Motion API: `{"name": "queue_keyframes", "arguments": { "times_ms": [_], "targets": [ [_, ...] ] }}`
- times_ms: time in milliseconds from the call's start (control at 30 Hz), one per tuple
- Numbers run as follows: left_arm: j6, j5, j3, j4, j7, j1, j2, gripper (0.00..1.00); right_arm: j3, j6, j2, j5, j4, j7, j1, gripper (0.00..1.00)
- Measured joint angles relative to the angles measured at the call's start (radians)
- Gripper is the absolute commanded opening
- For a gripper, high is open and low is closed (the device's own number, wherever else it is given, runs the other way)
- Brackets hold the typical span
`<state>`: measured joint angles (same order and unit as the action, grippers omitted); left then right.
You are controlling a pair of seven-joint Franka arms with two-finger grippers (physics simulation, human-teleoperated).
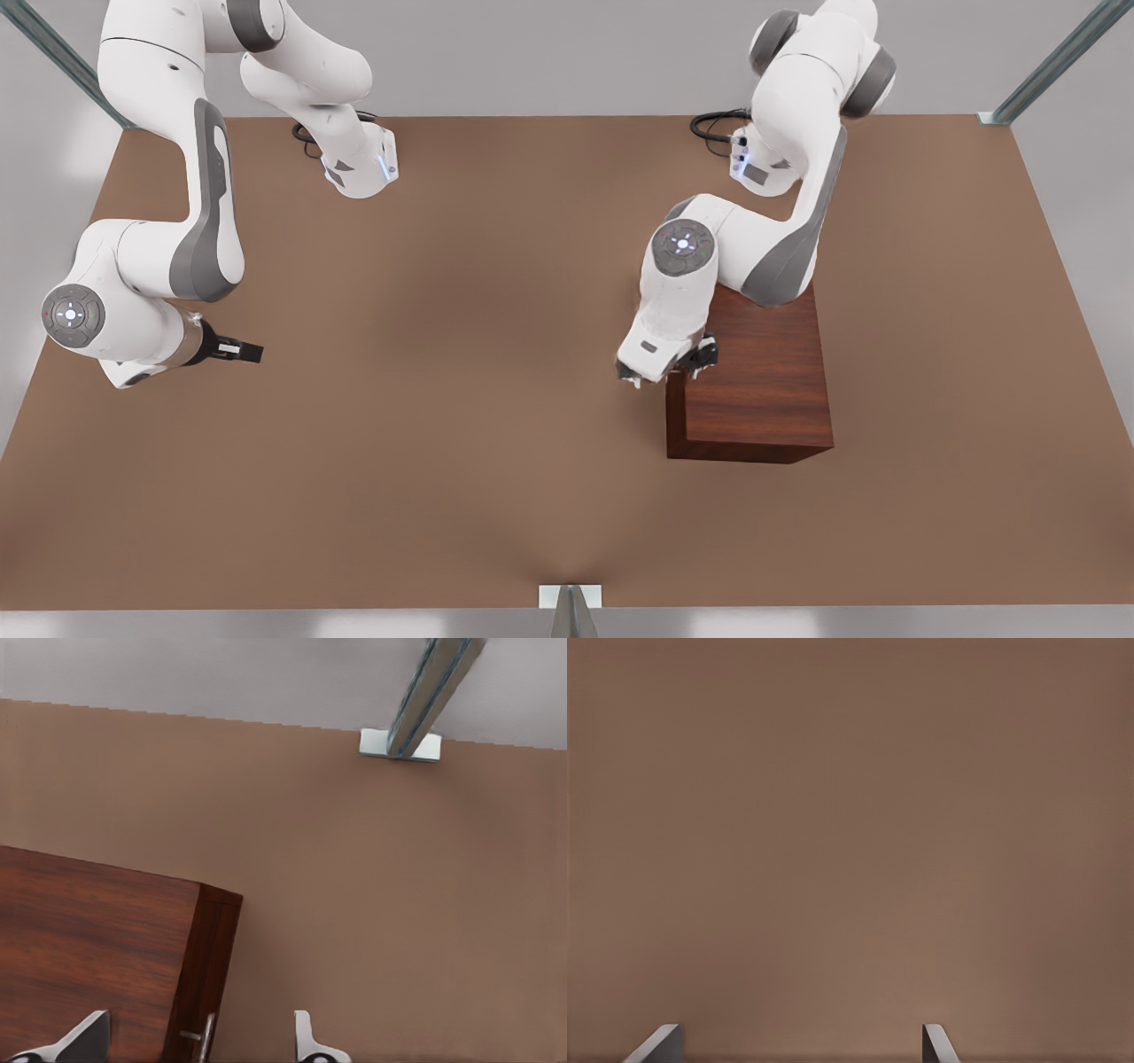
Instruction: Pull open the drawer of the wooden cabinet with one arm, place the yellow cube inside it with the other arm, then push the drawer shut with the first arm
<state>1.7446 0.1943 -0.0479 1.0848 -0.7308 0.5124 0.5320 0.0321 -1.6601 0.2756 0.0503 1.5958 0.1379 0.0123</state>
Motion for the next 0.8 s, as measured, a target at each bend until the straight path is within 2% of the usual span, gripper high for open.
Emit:
{"name": "queue_keyframes", "arguments": {
  "times_ms": [67,233,433,800],
  "targets": [
    [-0.063,-0.005,0.007,-0.023,0.022,-0.043,-0.051,1.00,0.000,0.000,0.000,0.000,0.000,0.000,0.000,1.00],
    [-0.176,-0.040,0.010,-0.029,0.140,-0.248,-0.073,1.00,0.000,0.000,0.000,0.000,0.000,-0.001,0.000,1.00],
    [-0.234,-0.162,0.029,-0.007,0.297,-0.367,-0.099,1.00,0.000,0.000,0.000,-0.001,-0.001,-0.002,0.000,1.00],
    [-0.222,-0.224,0.023,0.000,0.507,-0.376,-0.090,1.00,-0.002,0.003,0.012,-0.003,-0.015,-0.001,-0.002,1.00]
  ]
}}
